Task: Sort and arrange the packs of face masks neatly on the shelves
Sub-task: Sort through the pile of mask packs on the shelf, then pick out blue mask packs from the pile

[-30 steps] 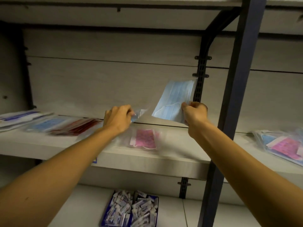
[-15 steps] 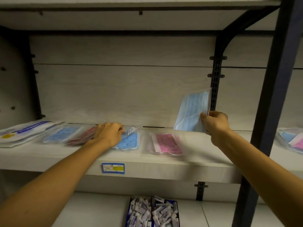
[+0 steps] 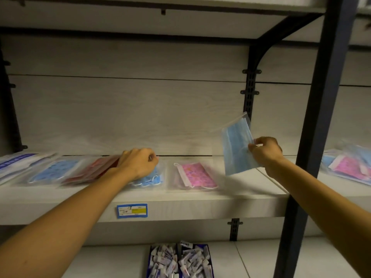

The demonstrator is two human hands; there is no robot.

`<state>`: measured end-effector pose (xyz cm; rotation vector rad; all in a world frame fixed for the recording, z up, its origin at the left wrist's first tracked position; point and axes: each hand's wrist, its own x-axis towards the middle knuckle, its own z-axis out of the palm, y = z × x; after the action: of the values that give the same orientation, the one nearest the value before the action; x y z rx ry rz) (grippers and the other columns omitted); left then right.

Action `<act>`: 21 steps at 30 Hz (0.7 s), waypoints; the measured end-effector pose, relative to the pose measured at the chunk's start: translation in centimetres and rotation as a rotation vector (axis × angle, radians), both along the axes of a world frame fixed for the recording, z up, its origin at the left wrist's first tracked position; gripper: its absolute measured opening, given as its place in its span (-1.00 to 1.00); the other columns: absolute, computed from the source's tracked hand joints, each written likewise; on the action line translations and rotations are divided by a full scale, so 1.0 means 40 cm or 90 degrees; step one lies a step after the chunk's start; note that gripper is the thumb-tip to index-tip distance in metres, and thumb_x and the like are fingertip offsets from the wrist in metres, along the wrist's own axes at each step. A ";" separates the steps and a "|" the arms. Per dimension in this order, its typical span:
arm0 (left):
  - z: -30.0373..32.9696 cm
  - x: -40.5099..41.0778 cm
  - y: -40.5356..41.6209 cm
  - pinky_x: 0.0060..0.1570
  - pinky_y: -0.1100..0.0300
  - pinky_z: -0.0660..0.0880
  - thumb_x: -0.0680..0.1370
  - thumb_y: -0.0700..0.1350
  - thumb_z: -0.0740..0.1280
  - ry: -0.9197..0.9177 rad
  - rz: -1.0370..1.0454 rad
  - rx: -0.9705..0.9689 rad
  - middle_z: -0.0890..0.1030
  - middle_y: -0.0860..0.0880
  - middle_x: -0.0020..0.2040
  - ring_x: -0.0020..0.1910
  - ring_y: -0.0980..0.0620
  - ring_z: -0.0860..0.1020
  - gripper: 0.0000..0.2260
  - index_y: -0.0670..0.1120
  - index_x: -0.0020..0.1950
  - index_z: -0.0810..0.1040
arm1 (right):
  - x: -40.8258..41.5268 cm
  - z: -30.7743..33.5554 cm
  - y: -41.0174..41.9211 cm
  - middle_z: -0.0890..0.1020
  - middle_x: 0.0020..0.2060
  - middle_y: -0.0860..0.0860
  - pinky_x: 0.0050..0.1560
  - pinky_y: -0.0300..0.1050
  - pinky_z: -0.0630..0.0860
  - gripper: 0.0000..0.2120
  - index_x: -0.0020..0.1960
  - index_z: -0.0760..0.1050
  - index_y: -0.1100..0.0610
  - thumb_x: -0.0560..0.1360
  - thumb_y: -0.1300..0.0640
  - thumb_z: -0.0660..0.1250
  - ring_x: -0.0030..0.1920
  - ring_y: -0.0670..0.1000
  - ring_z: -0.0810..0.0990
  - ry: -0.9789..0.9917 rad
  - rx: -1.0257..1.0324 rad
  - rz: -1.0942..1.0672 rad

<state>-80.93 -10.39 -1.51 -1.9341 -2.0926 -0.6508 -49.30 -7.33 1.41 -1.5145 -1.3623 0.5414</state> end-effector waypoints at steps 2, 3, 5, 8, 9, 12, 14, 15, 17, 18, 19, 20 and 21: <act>-0.002 0.023 0.019 0.09 0.09 0.39 0.59 0.08 0.17 -0.003 -0.021 0.021 0.64 -0.01 0.01 0.02 -0.08 0.56 -0.77 0.03 0.06 0.57 | 0.004 -0.005 0.004 0.47 -0.01 0.16 -0.05 0.01 0.50 -0.78 0.20 0.42 0.23 0.58 0.20 0.26 -0.03 0.15 0.48 -0.075 -0.014 -0.010; -0.002 0.033 0.028 0.09 0.09 0.39 0.59 0.09 0.17 -0.006 -0.029 0.030 0.64 0.00 0.01 0.02 -0.07 0.56 -0.76 0.03 0.06 0.57 | 0.005 -0.008 0.008 0.47 -0.03 0.16 -0.05 0.01 0.50 -0.79 0.19 0.43 0.24 0.58 0.20 0.26 -0.04 0.15 0.48 -0.116 -0.024 -0.019; -0.002 0.051 0.045 0.09 0.10 0.41 0.59 0.09 0.18 -0.008 -0.043 0.040 0.65 0.00 0.00 0.01 -0.07 0.57 -0.76 0.02 0.05 0.58 | 0.005 -0.018 0.019 0.47 -0.05 0.15 -0.06 -0.01 0.51 -0.79 0.18 0.43 0.24 0.57 0.20 0.28 -0.07 0.14 0.50 -0.197 -0.057 -0.031; 0.000 0.073 0.063 0.04 0.13 0.40 0.57 0.06 0.20 0.007 -0.059 0.048 0.65 0.00 0.01 0.01 -0.07 0.57 -0.79 0.02 0.04 0.58 | 0.011 -0.041 0.038 0.49 -0.10 0.13 -0.13 -0.06 0.49 -0.77 0.18 0.43 0.23 0.55 0.20 0.30 -0.12 0.11 0.52 -0.314 -0.102 -0.054; 0.000 0.079 0.067 0.03 0.14 0.39 0.57 0.06 0.20 0.012 -0.062 0.052 0.65 0.01 0.01 0.01 -0.06 0.57 -0.80 0.03 0.04 0.58 | 0.014 -0.049 0.043 0.49 -0.11 0.12 -0.13 -0.07 0.49 -0.77 0.18 0.43 0.22 0.54 0.21 0.31 -0.12 0.10 0.53 -0.352 -0.107 -0.065; 0.000 0.092 0.077 0.05 0.14 0.40 0.56 0.05 0.21 0.022 -0.071 0.059 0.65 0.01 0.03 0.05 -0.07 0.57 -0.80 0.04 0.04 0.58 | 0.020 -0.074 0.053 0.49 -0.12 0.12 -0.12 -0.09 0.51 -0.78 0.17 0.43 0.21 0.53 0.22 0.31 -0.10 0.10 0.54 -0.451 -0.103 -0.090; -0.001 0.098 0.082 0.07 0.13 0.39 0.56 0.05 0.21 0.028 -0.080 0.063 0.65 0.02 0.04 0.06 -0.06 0.57 -0.81 0.05 0.05 0.57 | 0.020 -0.089 0.056 0.48 -0.13 0.12 -0.14 -0.12 0.48 -0.78 0.15 0.44 0.21 0.54 0.18 0.32 -0.11 0.10 0.53 -0.516 -0.105 -0.108; -0.001 0.100 0.083 0.07 0.13 0.39 0.56 0.04 0.21 0.031 -0.084 0.065 0.65 0.02 0.05 0.06 -0.06 0.57 -0.81 0.05 0.05 0.57 | 0.020 -0.093 0.056 0.47 -0.13 0.12 -0.12 -0.12 0.48 -0.77 0.15 0.44 0.21 0.54 0.15 0.33 -0.08 0.10 0.53 -0.546 -0.104 -0.121; 0.001 0.100 0.083 0.06 0.13 0.38 0.56 0.03 0.21 0.036 -0.092 0.073 0.65 0.03 0.04 0.05 -0.06 0.56 -0.81 0.05 0.05 0.58 | 0.017 -0.099 0.055 0.48 -0.07 0.13 -0.04 -0.08 0.47 -0.75 0.16 0.45 0.18 0.53 0.12 0.33 0.02 0.13 0.52 -0.591 -0.100 -0.143; 0.002 0.099 0.083 0.06 0.14 0.38 0.56 0.03 0.21 0.037 -0.096 0.077 0.65 0.03 0.03 0.05 -0.06 0.56 -0.81 0.04 0.05 0.58 | 0.015 -0.099 0.053 0.49 -0.03 0.13 0.00 -0.06 0.47 -0.77 0.16 0.44 0.16 0.53 0.12 0.33 0.06 0.14 0.50 -0.599 -0.088 -0.145; 0.003 0.100 0.083 0.06 0.14 0.38 0.56 0.03 0.21 0.037 -0.100 0.080 0.65 0.02 0.03 0.05 -0.07 0.56 -0.81 0.04 0.05 0.58 | 0.014 -0.099 0.051 0.49 -0.01 0.13 0.02 -0.04 0.47 -0.78 0.16 0.44 0.16 0.54 0.12 0.31 0.06 0.14 0.49 -0.601 -0.069 -0.142; 0.004 0.100 0.082 0.06 0.14 0.38 0.56 0.02 0.21 0.037 -0.103 0.081 0.65 0.02 0.03 0.06 -0.07 0.56 -0.81 0.04 0.06 0.58 | 0.011 -0.097 0.048 0.48 -0.02 0.12 0.02 -0.04 0.47 -0.77 0.17 0.42 0.16 0.55 0.12 0.31 0.04 0.12 0.48 -0.602 -0.044 -0.137; 0.004 0.101 0.081 0.07 0.14 0.38 0.56 0.02 0.21 0.038 -0.105 0.081 0.65 0.02 0.03 0.06 -0.07 0.56 -0.81 0.04 0.06 0.58 | 0.006 -0.096 0.043 0.47 -0.05 0.12 0.01 -0.04 0.49 -0.75 0.20 0.40 0.17 0.56 0.11 0.30 0.01 0.11 0.47 -0.598 -0.018 -0.128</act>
<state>-76.90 -7.13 -1.35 -2.0426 -1.8233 -0.7312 -49.08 -5.61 -2.43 -2.0035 -1.8421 -0.3475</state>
